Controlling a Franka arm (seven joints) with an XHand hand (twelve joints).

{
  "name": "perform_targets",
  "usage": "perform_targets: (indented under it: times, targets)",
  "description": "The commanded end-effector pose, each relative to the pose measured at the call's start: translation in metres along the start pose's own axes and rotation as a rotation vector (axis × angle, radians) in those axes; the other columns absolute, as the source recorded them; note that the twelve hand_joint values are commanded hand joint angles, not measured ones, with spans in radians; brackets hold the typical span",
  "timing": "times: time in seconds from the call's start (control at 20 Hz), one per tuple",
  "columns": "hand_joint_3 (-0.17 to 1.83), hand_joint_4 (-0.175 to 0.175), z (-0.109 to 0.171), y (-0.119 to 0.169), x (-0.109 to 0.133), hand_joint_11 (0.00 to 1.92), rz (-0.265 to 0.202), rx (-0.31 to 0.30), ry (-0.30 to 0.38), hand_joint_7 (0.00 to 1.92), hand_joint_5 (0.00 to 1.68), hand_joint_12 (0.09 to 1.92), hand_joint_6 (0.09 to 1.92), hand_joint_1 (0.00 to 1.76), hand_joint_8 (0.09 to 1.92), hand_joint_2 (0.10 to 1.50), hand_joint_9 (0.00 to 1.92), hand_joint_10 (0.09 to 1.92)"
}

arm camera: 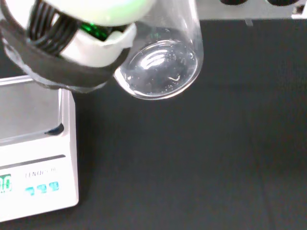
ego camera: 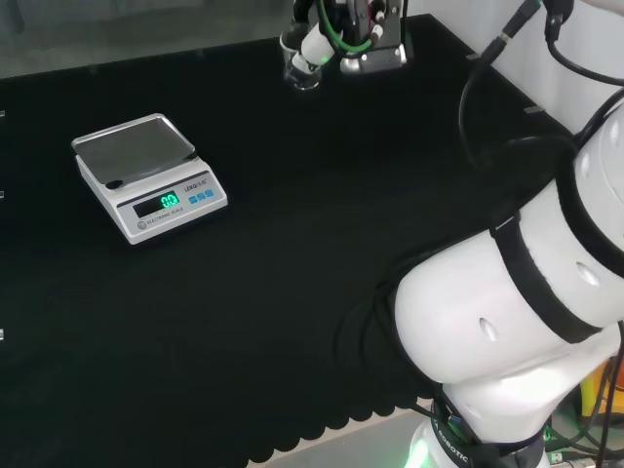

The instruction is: Put the beaker on the electronic balance.

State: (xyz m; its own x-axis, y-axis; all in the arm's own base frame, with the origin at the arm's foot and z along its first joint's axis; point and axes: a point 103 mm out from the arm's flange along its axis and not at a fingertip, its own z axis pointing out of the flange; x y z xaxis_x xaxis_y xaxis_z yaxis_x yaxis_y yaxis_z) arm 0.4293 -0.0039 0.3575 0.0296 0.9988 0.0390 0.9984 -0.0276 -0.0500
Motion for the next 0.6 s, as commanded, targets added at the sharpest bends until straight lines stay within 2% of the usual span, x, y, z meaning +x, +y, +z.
perform_targets:
  times: [0.05, 0.2, 0.45, 0.6]
  targets:
    - [0.83, 0.175, -0.003, -0.020, 0.013, 0.93, 0.067, 0.002, -0.001, 1.74, 1.28, 1.16, 0.74, 1.13, 0.22, 0.57, 1.63, 0.28]
    - [0.83, 0.175, -0.006, -0.020, 0.016, 0.93, 0.061, -0.004, -0.008, 1.74, 1.28, 1.16, 0.74, 1.13, 0.22, 0.57, 1.63, 0.28]
    - [0.83, 0.175, -0.009, -0.008, 0.027, 0.93, 0.051, 0.002, -0.060, 1.74, 1.28, 1.16, 0.74, 1.13, 0.22, 0.56, 1.63, 0.28]
    - [0.84, 0.175, -0.009, 0.005, 0.039, 0.94, 0.023, 0.001, -0.041, 1.74, 1.28, 1.15, 0.74, 1.13, 0.22, 0.56, 1.63, 0.28]
